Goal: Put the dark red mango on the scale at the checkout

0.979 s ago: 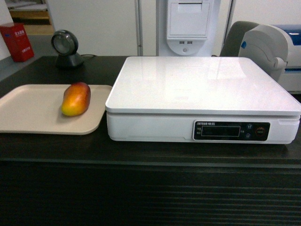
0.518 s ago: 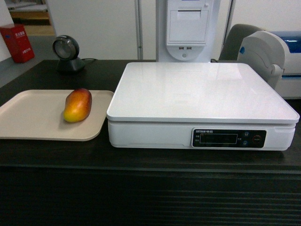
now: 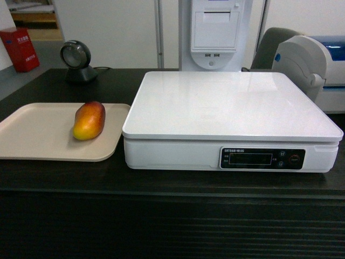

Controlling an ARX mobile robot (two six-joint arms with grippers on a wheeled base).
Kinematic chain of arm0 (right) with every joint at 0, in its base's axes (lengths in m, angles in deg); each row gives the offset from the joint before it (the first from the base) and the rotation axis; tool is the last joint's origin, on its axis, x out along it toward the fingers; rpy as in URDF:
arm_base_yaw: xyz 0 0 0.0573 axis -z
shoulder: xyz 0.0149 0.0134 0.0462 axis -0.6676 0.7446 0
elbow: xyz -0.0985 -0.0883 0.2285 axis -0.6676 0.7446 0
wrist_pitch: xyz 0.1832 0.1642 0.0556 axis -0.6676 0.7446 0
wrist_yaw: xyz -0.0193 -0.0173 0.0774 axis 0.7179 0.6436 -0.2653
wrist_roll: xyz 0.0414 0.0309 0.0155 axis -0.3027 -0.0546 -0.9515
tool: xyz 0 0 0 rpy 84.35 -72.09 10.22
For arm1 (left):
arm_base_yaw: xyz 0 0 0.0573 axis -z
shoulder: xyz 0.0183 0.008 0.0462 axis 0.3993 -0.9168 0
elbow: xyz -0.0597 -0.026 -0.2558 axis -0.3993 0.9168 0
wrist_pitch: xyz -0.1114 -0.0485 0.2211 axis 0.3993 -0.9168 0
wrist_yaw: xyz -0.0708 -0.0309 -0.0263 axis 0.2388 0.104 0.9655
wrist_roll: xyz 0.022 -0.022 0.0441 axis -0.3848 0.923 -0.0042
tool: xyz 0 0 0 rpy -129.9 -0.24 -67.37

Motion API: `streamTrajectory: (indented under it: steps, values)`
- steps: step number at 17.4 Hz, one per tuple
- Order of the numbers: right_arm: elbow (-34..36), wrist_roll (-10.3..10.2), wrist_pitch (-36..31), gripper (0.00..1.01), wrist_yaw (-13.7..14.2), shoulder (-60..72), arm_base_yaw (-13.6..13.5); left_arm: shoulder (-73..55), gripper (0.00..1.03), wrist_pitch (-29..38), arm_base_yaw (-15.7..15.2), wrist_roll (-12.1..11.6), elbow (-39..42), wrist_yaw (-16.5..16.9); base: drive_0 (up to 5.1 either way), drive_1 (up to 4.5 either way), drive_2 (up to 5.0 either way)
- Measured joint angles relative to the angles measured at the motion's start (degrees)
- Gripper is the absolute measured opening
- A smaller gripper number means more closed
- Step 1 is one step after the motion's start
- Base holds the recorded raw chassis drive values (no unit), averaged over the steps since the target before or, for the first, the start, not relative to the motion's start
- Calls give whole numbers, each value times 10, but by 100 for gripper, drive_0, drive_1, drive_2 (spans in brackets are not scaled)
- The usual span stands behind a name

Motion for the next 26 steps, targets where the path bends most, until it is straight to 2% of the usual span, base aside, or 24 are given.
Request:
streamTrajectory:
  steps: [8, 10, 11, 12, 14, 15, 16, 17, 26]
  values:
    - [0, 0, 0, 98, 0, 0, 0, 0, 98, 0, 0, 0, 0, 0, 0, 0, 0]
    - [0, 0, 0, 98, 0, 0, 0, -11, 98, -43, 19, 15, -12, -52, 0, 0, 0]
    - [0, 0, 0, 98, 0, 0, 0, -39, 98, -49, 41, 35, -19, -95, 0, 0, 0]
    - [0, 0, 0, 98, 1, 0, 0, -62, 98, -43, 52, 47, -26, -123, 0, 0, 0]
    - [0, 0, 0, 98, -1, 0, 0, -112, 98, -10, 55, 58, -38, -147, 0, 0, 0]
    - [0, 0, 0, 98, 0, 0, 0, -229, 98, 108, 9, 64, -78, -114, 0, 0, 0]
    - [0, 0, 0, 98, 0, 0, 0, -341, 98, 202, -24, 56, -102, -55, 0, 0, 0]
    - [0, 0, 0, 98, 0, 0, 0, -388, 98, 237, -36, 55, -114, -33, 0, 0, 0]
    - [0, 0, 0, 98, 0, 0, 0, -586, 98, 359, -49, 35, -200, 32, 0, 0, 0]
